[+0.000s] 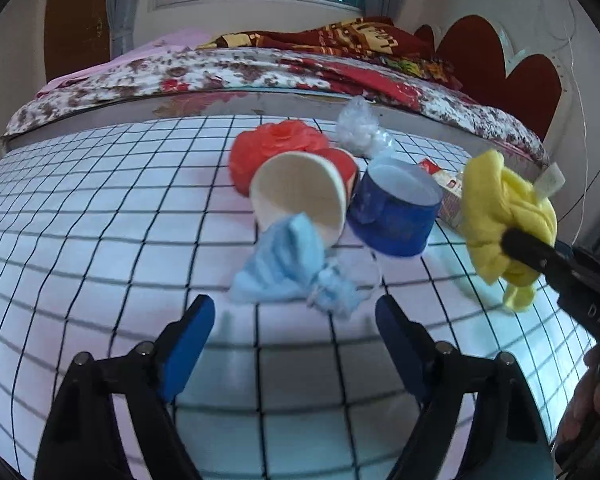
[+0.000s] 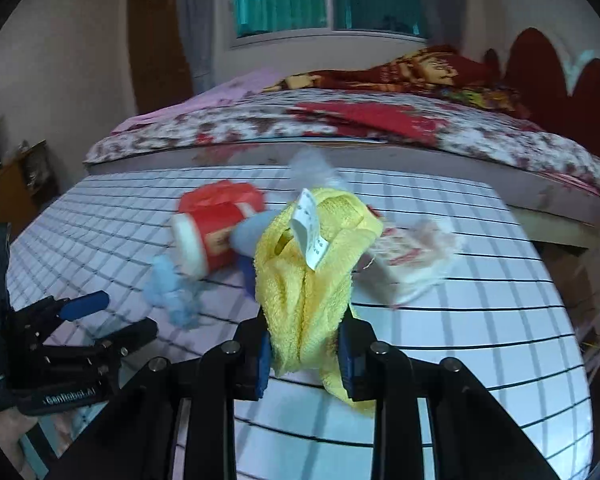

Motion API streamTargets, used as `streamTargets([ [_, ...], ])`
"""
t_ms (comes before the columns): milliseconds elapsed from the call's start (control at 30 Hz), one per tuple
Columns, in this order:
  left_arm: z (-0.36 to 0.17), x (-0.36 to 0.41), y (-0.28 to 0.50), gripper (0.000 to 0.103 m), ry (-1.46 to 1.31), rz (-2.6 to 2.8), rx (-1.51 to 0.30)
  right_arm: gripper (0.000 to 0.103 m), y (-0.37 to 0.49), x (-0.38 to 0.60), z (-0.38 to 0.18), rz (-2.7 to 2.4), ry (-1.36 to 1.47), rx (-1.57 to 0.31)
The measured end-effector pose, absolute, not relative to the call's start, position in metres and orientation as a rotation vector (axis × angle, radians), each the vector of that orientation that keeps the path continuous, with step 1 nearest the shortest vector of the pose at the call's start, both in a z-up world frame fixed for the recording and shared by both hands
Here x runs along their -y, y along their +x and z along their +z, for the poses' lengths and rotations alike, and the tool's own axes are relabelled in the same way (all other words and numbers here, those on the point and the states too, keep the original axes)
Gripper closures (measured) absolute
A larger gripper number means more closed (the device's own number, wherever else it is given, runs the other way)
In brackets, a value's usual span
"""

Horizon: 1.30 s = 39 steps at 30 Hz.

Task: Collect trash
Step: 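Grasp the light-blue tissue with the left gripper while the right grasps the yellow towel, then carry tissue and towel over the black bin and open both grippers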

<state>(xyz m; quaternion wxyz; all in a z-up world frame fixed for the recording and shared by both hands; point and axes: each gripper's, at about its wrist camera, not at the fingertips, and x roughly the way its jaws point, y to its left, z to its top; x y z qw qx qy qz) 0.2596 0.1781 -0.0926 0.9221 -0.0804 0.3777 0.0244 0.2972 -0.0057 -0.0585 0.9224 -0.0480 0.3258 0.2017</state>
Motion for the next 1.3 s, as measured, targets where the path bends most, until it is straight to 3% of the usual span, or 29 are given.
streamTargets([
  [167,-0.099,-0.173,0.283,0.020,-0.169,0.058,-0.823,0.073,0.321,0.015,-0.067,0.388,-0.068,-0.721],
  [233,-0.104,-0.175,0.293,0.025,-0.174,0.069,-0.857,0.073,0.328,0.016,-0.070,0.388,-0.055,-0.735],
  [333,-0.105,-0.176,0.297,0.042,-0.153,0.094,-0.877,0.074,0.330,0.018,-0.072,0.416,-0.030,-0.752],
  [400,-0.103,-0.180,0.294,0.068,-0.168,0.093,-0.874,0.075,0.327,0.017,-0.072,0.439,-0.036,-0.754],
  [433,-0.101,-0.185,0.288,0.073,-0.195,0.073,-0.869,0.075,0.324,0.017,-0.071,0.448,-0.039,-0.750],
  [933,-0.054,-0.145,0.175,0.074,-0.132,0.000,-0.680,0.075,0.230,0.067,-0.029,0.472,-0.018,-0.618],
  [1300,-0.040,-0.100,0.131,0.074,-0.107,-0.065,-0.643,0.075,0.144,0.120,-0.011,0.427,0.014,-0.566],
])
